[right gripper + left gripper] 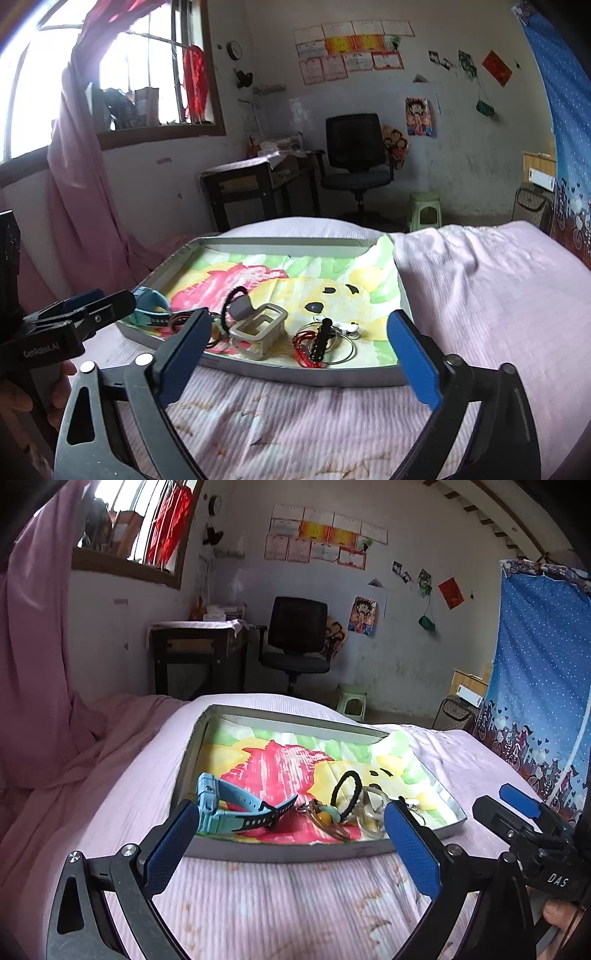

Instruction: Organize jewelry

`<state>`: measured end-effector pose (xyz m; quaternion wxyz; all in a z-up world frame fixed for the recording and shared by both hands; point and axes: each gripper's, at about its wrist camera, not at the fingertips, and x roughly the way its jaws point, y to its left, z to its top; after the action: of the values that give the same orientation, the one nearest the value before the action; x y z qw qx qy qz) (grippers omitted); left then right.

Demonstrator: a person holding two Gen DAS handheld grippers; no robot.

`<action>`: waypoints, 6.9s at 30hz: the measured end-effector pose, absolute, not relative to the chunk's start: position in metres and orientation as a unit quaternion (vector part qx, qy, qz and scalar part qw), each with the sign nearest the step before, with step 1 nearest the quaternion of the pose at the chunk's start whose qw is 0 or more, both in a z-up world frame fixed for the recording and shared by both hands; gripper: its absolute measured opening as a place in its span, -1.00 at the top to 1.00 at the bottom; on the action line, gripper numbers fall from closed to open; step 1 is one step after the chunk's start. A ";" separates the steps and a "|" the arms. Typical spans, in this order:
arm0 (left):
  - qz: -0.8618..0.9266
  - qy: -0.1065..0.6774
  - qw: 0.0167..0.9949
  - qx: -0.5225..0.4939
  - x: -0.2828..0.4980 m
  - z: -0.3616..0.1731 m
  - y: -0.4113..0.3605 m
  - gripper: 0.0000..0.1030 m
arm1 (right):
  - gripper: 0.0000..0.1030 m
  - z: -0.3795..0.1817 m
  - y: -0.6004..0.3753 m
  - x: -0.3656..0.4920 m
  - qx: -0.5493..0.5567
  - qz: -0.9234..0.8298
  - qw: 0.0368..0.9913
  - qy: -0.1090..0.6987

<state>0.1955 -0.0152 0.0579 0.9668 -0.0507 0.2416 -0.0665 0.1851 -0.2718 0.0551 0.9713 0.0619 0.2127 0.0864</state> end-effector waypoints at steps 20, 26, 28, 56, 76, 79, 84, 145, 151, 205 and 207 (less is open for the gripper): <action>-0.059 0.209 0.974 -0.059 0.115 0.052 0.000 -0.98 | -0.97 0.060 -0.272 0.113 0.063 0.090 0.977 0.184; -0.058 0.209 0.974 -0.060 0.093 0.046 0.003 -0.99 | -0.97 0.052 -0.269 0.095 0.062 0.091 0.975 0.192; -0.057 0.208 0.975 -0.058 0.086 0.042 0.004 -0.99 | -0.97 0.050 -0.267 0.089 0.060 0.092 0.975 0.194; -0.011 0.184 0.982 -0.038 0.023 0.010 0.000 -0.99 | -0.97 0.028 -0.258 0.018 0.028 0.061 0.983 0.169; -0.017 0.169 0.985 -0.033 0.013 0.009 -0.005 -0.99 | -0.97 0.026 -0.267 0.017 0.033 0.040 0.986 0.161; -0.018 0.170 0.985 -0.035 0.013 0.009 -0.005 -0.99 | -0.97 0.026 -0.267 0.017 0.033 0.041 0.985 0.161; -0.017 0.169 0.985 -0.034 0.013 0.009 -0.005 -0.99 | -0.97 0.025 -0.267 0.019 0.035 0.041 0.985 0.164; -0.019 0.169 0.985 -0.031 0.013 0.011 -0.006 -0.99 | -0.97 0.023 -0.264 0.020 0.034 0.045 0.984 0.166; -0.018 0.168 0.985 -0.032 0.013 0.011 -0.007 -0.99 | -0.97 0.024 -0.265 0.019 0.034 0.044 0.985 0.166; -0.015 0.176 0.984 -0.029 0.015 0.006 -0.008 -0.99 | -0.97 0.024 -0.264 0.020 0.036 0.044 0.984 0.167; -0.013 0.176 0.984 -0.029 0.015 0.007 -0.007 -0.99 | -0.97 0.024 -0.264 0.020 0.036 0.044 0.984 0.167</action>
<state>0.0147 -0.0068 0.0069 0.9838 -0.0293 0.1763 -0.0131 0.0197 -0.2644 0.0239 0.9842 0.0357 0.1675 0.0444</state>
